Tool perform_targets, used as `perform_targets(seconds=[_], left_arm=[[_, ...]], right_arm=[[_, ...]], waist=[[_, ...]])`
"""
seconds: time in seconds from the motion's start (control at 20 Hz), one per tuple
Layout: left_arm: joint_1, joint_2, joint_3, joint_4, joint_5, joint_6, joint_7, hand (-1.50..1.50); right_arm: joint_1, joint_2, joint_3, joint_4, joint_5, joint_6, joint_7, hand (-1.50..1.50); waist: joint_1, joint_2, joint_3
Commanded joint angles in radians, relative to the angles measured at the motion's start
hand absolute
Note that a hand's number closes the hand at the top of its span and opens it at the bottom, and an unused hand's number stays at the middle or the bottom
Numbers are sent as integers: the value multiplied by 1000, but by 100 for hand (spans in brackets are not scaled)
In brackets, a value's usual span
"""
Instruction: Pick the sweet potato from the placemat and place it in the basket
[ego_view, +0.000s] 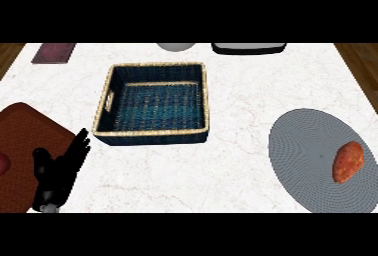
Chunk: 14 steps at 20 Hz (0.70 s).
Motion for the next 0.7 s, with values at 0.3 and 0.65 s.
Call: perform_targets(seconds=[0.3, 0.65], left_arm=[[100, 7, -4, 48, 13, -29, 34, 0], [96, -31, -34, 42, -20, -4, 40, 0]], right_arm=[[31, -351, -110, -28, -269, 507, 181, -150], [61, -453, -175, -22, -356, 682, 243, -150]], waist=[[-9, 8, -6], [4, 13, -5]])
